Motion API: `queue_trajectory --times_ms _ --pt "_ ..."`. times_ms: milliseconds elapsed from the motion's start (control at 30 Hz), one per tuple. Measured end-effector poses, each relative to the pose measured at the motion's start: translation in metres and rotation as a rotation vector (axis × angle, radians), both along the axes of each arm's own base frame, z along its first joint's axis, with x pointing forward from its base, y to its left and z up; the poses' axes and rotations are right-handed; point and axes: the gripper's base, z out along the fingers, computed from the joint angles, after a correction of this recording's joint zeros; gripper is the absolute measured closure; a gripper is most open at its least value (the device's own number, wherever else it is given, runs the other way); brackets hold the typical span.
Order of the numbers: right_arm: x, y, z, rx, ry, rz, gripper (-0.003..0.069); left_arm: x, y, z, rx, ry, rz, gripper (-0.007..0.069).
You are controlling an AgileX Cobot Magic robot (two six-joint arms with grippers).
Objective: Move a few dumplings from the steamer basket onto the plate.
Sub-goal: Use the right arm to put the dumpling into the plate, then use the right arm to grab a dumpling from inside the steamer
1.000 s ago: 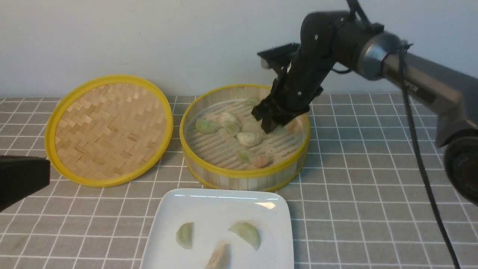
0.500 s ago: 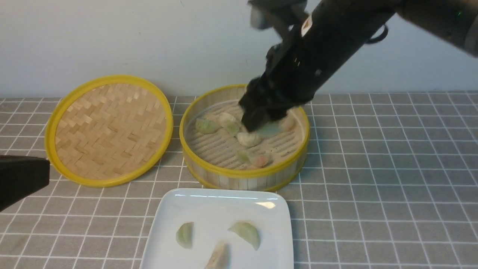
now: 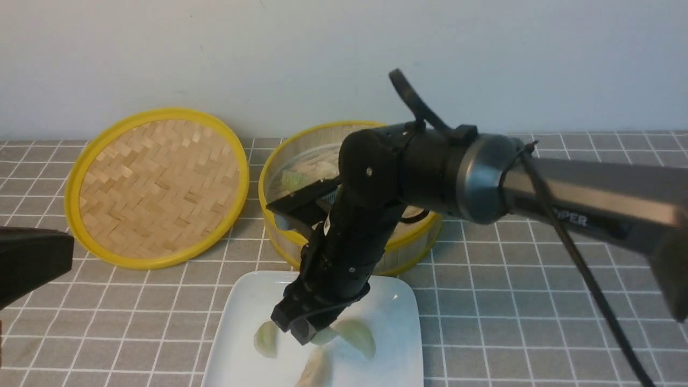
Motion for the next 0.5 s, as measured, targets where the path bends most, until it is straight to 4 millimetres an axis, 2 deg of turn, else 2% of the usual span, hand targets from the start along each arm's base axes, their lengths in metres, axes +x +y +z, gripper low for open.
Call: queue_trajectory --times_ms 100,200,333,400,500 --pt "0.001 0.001 -0.004 0.001 0.002 -0.003 0.0261 0.0 0.0 0.0 0.004 0.001 -0.002 0.0629" --pt "0.005 0.005 0.008 0.02 -0.022 0.004 0.0162 0.0 0.0 -0.001 0.011 0.002 -0.006 0.0629" --pt "0.018 0.007 0.04 -0.005 -0.136 0.044 0.0109 -0.001 0.0 -0.002 0.018 0.012 -0.009 0.0629" --pt "0.036 -0.001 0.065 -0.037 -0.262 -0.001 0.0099 -0.001 0.0 -0.002 0.021 0.017 -0.009 0.0629" --pt "0.05 -0.01 0.08 -0.057 -0.336 -0.057 0.0097 -0.001 0.0 -0.002 0.021 0.017 -0.009 0.0629"
